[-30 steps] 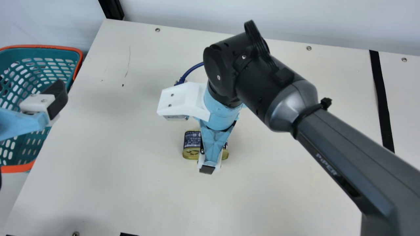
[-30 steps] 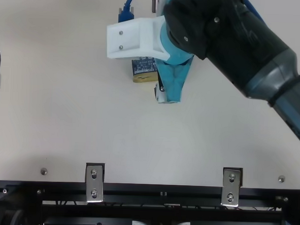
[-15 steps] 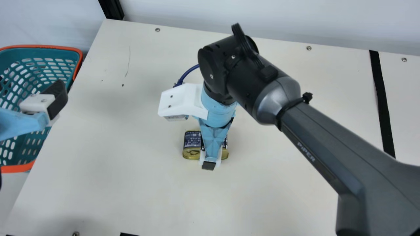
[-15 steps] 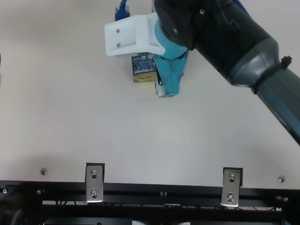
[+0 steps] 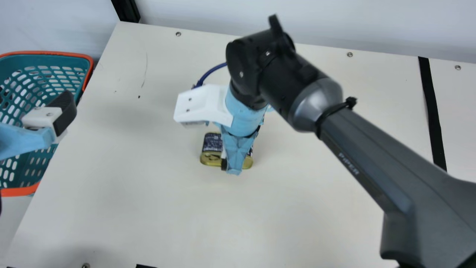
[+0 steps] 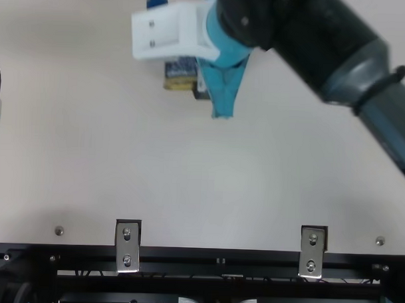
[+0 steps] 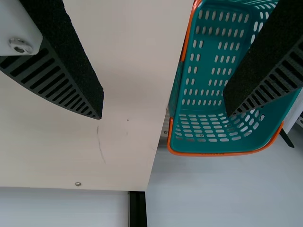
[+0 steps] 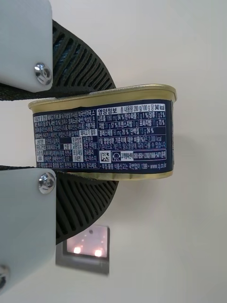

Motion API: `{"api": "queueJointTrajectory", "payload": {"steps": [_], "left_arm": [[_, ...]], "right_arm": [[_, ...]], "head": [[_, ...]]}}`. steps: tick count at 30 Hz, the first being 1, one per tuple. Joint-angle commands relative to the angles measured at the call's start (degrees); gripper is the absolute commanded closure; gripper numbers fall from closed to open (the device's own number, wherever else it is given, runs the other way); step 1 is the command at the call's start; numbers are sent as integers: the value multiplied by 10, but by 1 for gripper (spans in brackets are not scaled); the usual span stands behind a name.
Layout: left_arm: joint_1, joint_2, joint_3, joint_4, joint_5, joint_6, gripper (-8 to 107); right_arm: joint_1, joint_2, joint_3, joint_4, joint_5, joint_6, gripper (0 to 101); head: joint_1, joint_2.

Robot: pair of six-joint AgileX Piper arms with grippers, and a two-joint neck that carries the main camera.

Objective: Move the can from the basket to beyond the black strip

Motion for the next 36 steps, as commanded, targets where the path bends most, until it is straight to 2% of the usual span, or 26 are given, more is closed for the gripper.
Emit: {"api": "queueJointTrajectory", "payload": {"steps": [1,10,14,18,24,30,36], "left_arm": [[0,0,0,0,0,0,9],[0,0,0,0,0,0,9],[0,0,0,0,0,0,9],[0,0,0,0,0,0,9],[0,0,0,0,0,0,9],[0,0,0,0,0,0,9],[0,0,0,0,0,0,9]], "right_arm": [[-12,-9,-15,35,-1,2,101],[-95,-47,-67,163,-1,-20,101],[-131,-72,-21,229,-40,-56,101],[-160,-101,48,306,-81,-111,101],[-193,-127,131,411,-115,-200,101],[-219,-135,180,497,-128,-278,101],[-236,-129,208,554,-136,-333,101]], "head": [[-1,0],[-1,0],[-1,0],[-1,0],[-1,0],[-1,0],[-1,0]]}}
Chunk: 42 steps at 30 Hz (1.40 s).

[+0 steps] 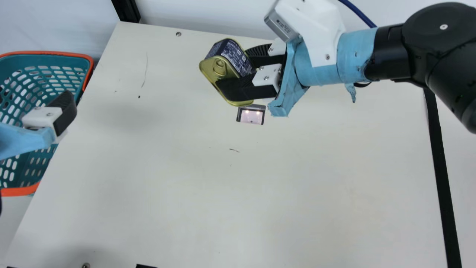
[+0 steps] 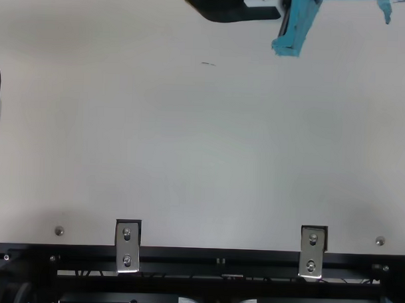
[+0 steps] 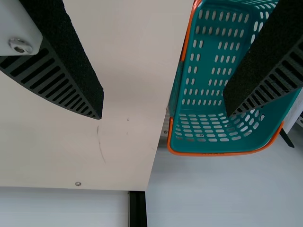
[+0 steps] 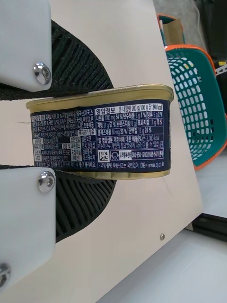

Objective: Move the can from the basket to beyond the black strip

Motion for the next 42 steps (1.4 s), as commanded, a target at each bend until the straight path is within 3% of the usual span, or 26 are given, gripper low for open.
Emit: {"api": "queueJointTrajectory", "payload": {"steps": [1,21,42], "left_arm": [[0,0,0,0,0,0,9],[0,0,0,0,0,0,9],[0,0,0,0,0,0,9]], "right_arm": [[-3,4,6,28,0,-23,101],[-29,54,9,83,-37,-76,101],[-44,89,-9,97,-39,-82,101]], "head": [[-1,0],[-1,0],[-1,0]]}}
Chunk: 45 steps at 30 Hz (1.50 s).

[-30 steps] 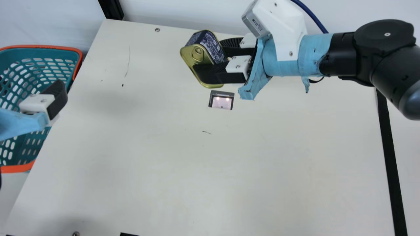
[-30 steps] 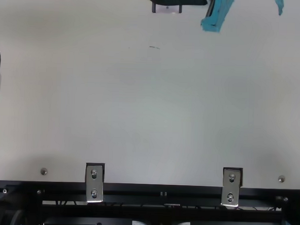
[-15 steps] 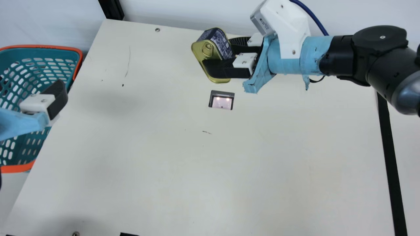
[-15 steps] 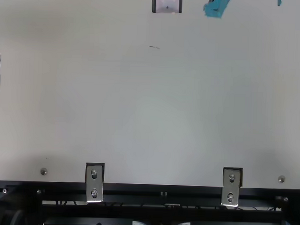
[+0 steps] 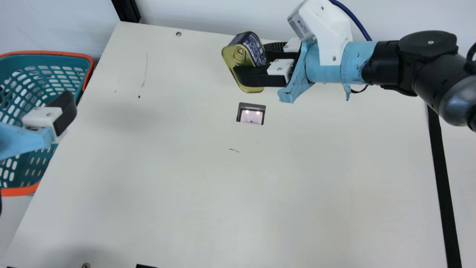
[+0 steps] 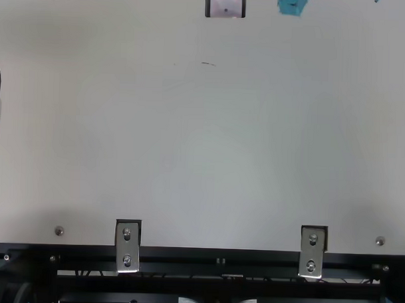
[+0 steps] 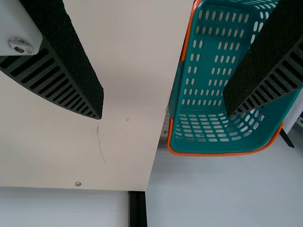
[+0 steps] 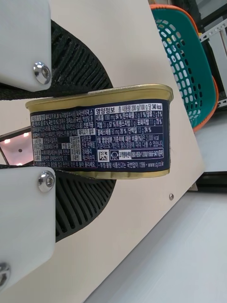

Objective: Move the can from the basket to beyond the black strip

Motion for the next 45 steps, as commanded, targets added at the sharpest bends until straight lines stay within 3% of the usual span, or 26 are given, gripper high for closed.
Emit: {"api": "queueJointTrajectory", "payload": {"steps": [1,33,45], "left_arm": [[0,0,0,0,0,0,9],[0,0,0,0,0,0,9],[0,0,0,0,0,0,9]], "right_arm": [[0,2,-1,3,2,0,101],[24,40,-8,9,-6,12,101],[13,13,-4,9,-13,13,101]], "head": [[-1,0],[-1,0],[-1,0]]}}
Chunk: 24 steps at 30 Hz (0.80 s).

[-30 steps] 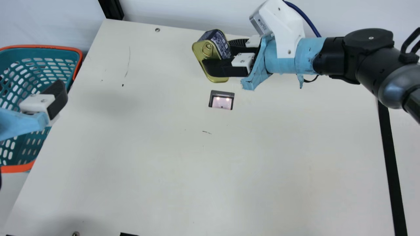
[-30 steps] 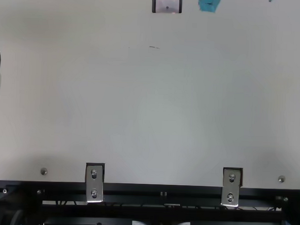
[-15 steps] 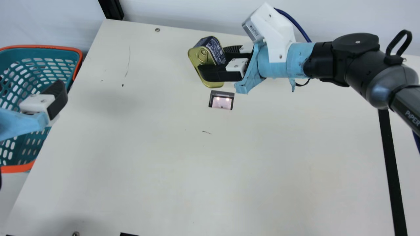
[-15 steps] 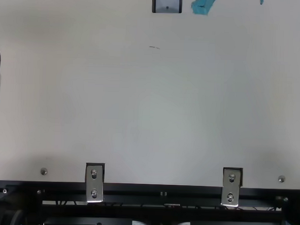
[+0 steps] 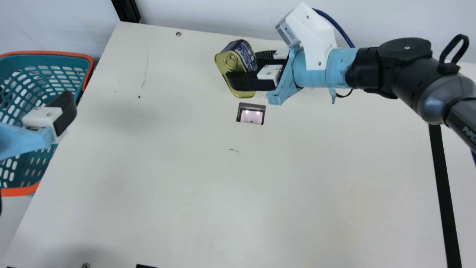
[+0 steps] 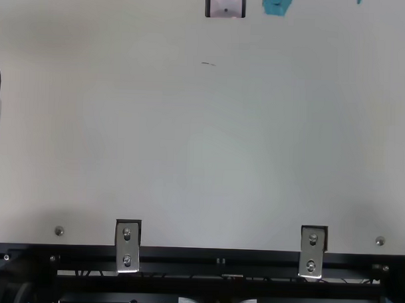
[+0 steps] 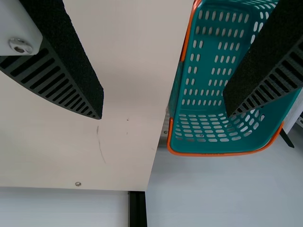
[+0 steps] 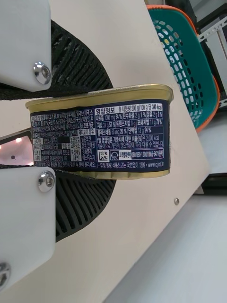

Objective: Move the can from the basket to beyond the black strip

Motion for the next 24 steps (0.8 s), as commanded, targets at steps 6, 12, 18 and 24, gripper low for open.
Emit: {"api": "queueJointTrajectory", "payload": {"steps": [6,12,18,24], "left_arm": [[0,0,0,0,0,0,9],[0,0,0,0,0,0,9],[0,0,0,0,0,0,9],[0,0,0,0,0,0,9]], "right_arm": [[-12,-33,4,-12,2,6,101],[-24,-67,18,-19,-3,3,101],[-40,-105,45,-47,-21,17,101],[-64,-146,77,-79,-41,37,101]], "head": [[-1,0],[0,-10],[3,-52],[1,-106]]}}
